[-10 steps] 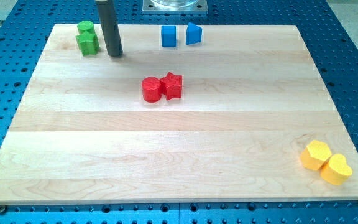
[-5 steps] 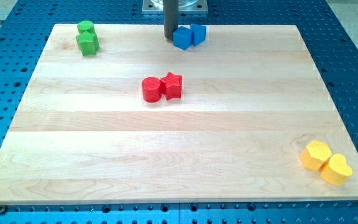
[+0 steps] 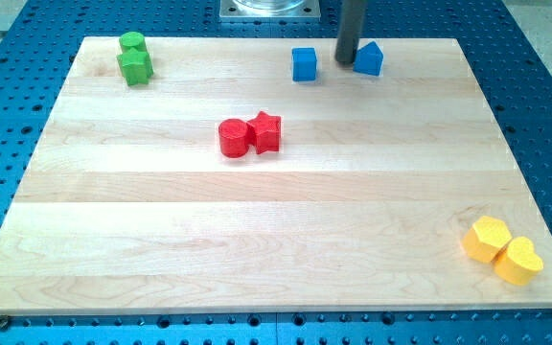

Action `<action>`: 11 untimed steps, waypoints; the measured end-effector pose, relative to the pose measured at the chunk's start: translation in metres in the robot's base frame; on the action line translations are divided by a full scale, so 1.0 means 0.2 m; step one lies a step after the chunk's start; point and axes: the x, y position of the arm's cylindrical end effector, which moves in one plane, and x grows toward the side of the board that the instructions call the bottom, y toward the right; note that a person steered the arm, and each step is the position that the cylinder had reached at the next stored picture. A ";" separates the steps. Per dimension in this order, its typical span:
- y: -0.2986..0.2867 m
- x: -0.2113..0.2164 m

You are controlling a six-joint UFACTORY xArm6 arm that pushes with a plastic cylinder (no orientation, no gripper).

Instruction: Push the blue blocks to the top right corner

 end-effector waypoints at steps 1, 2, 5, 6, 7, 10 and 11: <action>0.12 0.14; 0.25 0.12; 0.15 -0.04; 0.18 -0.12; 0.22 -0.11; 0.54 0.20; -0.19 0.46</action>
